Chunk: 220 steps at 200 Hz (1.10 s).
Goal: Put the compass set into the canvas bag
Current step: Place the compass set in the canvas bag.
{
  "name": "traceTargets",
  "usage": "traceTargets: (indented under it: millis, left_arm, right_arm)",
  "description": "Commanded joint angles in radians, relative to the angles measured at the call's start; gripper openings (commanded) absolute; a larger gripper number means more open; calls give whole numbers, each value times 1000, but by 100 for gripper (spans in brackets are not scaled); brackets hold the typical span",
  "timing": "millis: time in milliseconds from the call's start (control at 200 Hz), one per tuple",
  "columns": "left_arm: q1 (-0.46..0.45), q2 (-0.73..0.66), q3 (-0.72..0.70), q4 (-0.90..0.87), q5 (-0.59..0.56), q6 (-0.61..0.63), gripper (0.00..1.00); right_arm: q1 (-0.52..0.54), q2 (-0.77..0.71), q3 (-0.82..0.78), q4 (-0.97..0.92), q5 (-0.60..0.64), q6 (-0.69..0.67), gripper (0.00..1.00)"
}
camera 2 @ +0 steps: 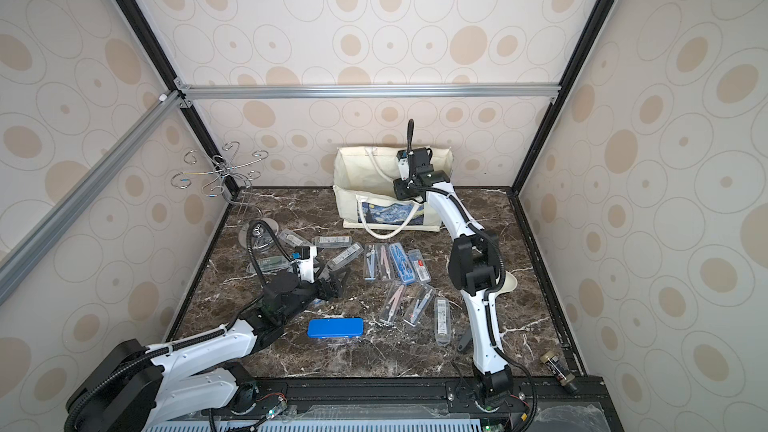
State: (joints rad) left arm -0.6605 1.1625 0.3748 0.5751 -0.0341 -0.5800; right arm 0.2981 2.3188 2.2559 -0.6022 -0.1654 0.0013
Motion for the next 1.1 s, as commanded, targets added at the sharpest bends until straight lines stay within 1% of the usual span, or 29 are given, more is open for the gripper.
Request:
traceTargets:
  millis: [0,160,425,680,760,875,975,1095]
  left_arm:
    - [8,28,67,-85,-81,-30,100]
    - [10,65,102,-134,-107,-40,100]
    - [10,89,119,-142,-124,-49,100]
    - [13,131,163,-262,-190,-61,100]
    - [13,132,160,-264,-200,-68,100]
    - [16,136,174,-288,-207,-65,100]
    - [17,160,229,-417,-227,-49,100]
    - [16,203,299,-547,-255,-25,100]
  right_arm:
    - [-14,-59,19,-7,-59,23,38]
    - [-14,-117,-12,11,-95,24,41]
    - [-14,-250,-115,91,-132,26,46]
    - [-14,-385,-198,119,-217,46,48]
    - [-14,-454,-274,158,-243,63,49]
    - [-14,-583,-444,262,-284,91,50]
    - [-14,-701,-597,335,-360,84,52]
    - [-13,-826,-756,388,-399,77,54]
